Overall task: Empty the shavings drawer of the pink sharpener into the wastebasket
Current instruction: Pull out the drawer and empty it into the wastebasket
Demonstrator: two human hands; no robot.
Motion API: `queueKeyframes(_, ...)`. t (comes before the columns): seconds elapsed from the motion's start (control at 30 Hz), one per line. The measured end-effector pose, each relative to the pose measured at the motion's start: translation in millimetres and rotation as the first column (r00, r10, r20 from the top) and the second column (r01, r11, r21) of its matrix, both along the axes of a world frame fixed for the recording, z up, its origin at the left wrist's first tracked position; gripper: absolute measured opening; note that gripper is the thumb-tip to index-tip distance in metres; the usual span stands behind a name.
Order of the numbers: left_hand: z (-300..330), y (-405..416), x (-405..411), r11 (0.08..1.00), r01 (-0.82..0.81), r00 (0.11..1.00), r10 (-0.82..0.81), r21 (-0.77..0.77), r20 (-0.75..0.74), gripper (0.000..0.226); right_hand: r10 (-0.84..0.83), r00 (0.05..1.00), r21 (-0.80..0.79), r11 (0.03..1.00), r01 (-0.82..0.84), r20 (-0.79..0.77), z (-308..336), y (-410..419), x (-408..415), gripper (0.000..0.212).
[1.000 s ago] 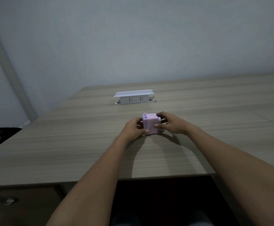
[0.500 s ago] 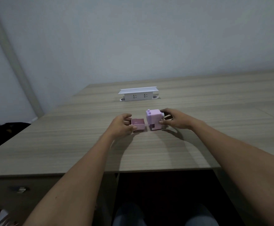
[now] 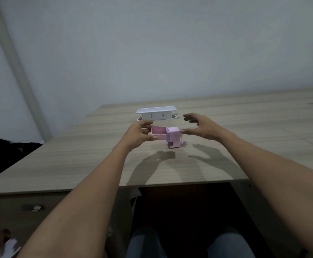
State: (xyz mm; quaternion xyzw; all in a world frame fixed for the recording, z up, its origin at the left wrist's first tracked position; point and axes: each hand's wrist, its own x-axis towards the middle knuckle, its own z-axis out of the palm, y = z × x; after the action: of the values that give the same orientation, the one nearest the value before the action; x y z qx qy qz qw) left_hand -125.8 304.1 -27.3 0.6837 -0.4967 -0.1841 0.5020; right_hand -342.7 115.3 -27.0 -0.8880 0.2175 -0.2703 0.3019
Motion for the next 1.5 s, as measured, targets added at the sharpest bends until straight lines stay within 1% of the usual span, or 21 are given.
queueKeyframes(0.1, 1, -5, -18, 0.998, 0.045, 0.999, -0.046, -0.034, -0.013, 0.068, 0.014, 1.0, 0.017, 1.0, -0.014, -0.002, 4, 7, -11, 0.083)
queueKeyframes(0.33, 1, -28, -58, 0.988, 0.135, 0.991, -0.135, -0.079, 0.001, 0.065, 0.026, 1.0, 0.048, 0.999, -0.026, 0.002, 7, 9, -38, 0.079)
queueKeyframes(0.57, 0, -59, -103, 0.968, 0.22, 0.975, -0.22, -0.12, 0.014, 0.065, -0.028, 1.0, 0.038, 0.999, 0.028, 0.01, 9, 0, -79, 0.072)
queueKeyframes(0.77, -4, -91, -147, 0.942, 0.294, 0.954, -0.299, -0.164, -0.008, 0.063, -0.126, 0.992, 0.064, 0.99, 0.124, 0.026, 7, -8, -134, 0.065)
queueKeyframes(0.97, -15, -129, -227, 0.872, 0.469, 0.873, -0.482, -0.14, -0.074, 0.06, -0.306, 0.952, 0.101, 0.947, 0.303, 0.014, 0, -5, -233, 0.054)
queueKeyframes(1.1, -30, -146, -295, 0.813, 0.571, 0.805, -0.582, -0.113, -0.113, 0.059, -0.423, 0.906, 0.118, 0.899, 0.422, -0.013, -9, 3, -308, 0.052)
queueKeyframes(1.2, -44, -156, -344, 0.773, 0.626, 0.762, -0.634, -0.099, -0.135, 0.062, -0.488, 0.872, 0.143, 0.86, 0.489, -0.043, -21, 9, -360, 0.051)
queueKeyframes(1.33, -72, -164, -402, 0.733, 0.677, 0.721, -0.678, -0.065, -0.141, 0.074, -0.551, 0.832, 0.216, 0.807, 0.55, -0.062, -49, 15, -420, 0.051)
queueKeyframes(1.43, -101, -167, -435, 0.697, 0.715, 0.676, -0.71, -0.059, -0.198, 0.069, -0.58, 0.808, 0.25, 0.771, 0.586, -0.103, -75, 23, -453, 0.051)
queueKeyframes(1.5, -122, -169, -452, 0.685, 0.727, 0.661, -0.715, -0.041, -0.23, 0.065, -0.59, 0.797, 0.27, 0.752, 0.602, -0.133, -95, 26, -468, 0.054)
